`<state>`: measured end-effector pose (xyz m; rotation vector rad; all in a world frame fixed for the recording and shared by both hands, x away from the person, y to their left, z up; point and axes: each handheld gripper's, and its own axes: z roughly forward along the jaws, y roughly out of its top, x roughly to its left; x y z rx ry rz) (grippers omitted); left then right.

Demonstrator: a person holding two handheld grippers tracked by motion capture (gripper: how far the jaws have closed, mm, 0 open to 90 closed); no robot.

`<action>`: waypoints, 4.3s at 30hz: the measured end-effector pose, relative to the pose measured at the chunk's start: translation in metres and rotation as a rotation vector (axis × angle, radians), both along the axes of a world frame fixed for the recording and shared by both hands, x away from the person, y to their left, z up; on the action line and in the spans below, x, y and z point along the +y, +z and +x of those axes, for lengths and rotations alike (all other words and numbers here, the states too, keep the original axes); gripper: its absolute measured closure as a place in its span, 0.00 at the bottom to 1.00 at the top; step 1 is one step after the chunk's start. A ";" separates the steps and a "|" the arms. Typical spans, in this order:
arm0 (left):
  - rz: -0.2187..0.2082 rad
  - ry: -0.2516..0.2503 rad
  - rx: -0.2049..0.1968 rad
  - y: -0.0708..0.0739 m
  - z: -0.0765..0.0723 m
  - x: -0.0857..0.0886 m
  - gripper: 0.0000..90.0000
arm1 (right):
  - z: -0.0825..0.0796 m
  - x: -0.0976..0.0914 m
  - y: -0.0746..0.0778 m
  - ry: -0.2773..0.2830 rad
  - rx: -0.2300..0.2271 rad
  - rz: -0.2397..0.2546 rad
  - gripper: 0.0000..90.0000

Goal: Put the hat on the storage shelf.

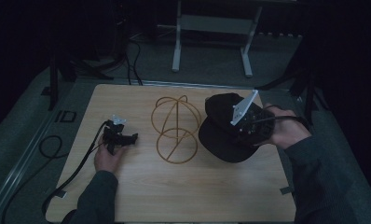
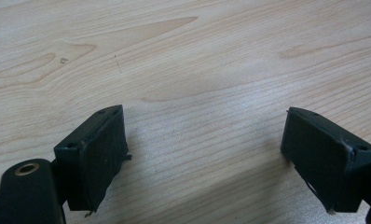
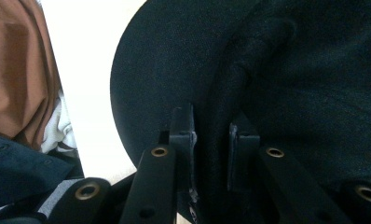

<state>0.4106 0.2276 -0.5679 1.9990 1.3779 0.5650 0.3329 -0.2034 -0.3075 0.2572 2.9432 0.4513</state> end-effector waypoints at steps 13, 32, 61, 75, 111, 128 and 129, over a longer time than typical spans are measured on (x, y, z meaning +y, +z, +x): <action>0.002 -0.001 0.001 0.000 0.000 0.000 0.15 | -0.003 0.005 0.014 0.039 -0.016 -0.010 0.85; 0.002 -0.001 0.002 0.000 0.000 0.000 0.15 | 0.002 0.012 0.039 0.051 -0.052 0.018 0.87; 0.000 0.000 0.001 0.000 0.000 0.000 0.15 | 0.016 0.047 0.058 0.099 -0.084 0.056 0.89; 0.002 -0.002 0.002 0.000 0.000 0.000 0.15 | 0.015 0.065 0.065 0.137 -0.101 0.072 0.89; 0.001 -0.001 0.004 0.000 0.000 0.000 0.15 | 0.020 0.125 0.053 0.224 -0.082 0.043 0.89; -0.002 0.003 -0.001 0.000 0.000 0.000 0.15 | 0.029 0.159 0.028 0.240 -0.047 0.013 0.87; -0.002 0.001 0.000 0.000 0.000 0.000 0.15 | 0.030 0.159 0.026 0.234 -0.049 0.012 0.88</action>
